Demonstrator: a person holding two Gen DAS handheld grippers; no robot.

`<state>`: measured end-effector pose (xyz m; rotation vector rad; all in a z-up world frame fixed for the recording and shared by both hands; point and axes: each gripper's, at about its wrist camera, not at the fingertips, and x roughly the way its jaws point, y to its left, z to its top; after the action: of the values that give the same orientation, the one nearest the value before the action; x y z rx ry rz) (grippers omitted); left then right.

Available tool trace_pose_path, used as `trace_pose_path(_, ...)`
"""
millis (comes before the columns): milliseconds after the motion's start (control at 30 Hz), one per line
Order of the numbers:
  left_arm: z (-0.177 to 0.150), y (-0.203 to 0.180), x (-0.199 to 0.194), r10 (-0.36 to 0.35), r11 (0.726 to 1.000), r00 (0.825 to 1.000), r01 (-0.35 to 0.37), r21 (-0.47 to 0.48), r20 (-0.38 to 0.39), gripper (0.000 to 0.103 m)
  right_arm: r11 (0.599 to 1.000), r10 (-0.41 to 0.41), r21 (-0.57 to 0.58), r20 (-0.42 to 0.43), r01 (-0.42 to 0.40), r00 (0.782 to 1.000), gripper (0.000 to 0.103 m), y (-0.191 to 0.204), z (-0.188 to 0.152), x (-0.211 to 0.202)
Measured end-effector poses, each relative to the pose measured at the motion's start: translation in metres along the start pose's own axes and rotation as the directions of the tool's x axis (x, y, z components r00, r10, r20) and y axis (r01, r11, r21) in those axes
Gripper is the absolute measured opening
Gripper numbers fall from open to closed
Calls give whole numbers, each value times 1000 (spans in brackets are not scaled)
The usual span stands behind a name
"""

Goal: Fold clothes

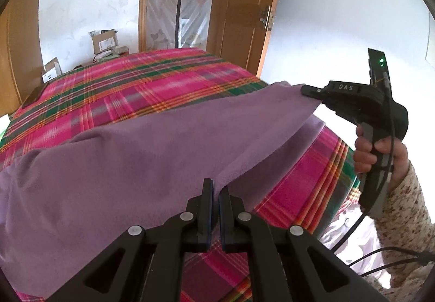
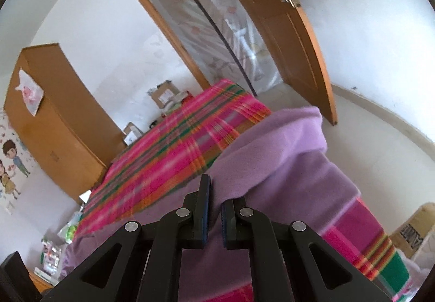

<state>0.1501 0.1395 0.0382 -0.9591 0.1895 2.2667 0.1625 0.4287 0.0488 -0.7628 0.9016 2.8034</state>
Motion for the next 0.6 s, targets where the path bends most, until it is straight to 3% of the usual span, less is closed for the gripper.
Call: trace_pose_path(600,-14,-9,19,19,999,996,-16,29,-85,6,996,-87,23,-30,87,996,7,-34,-19,1)
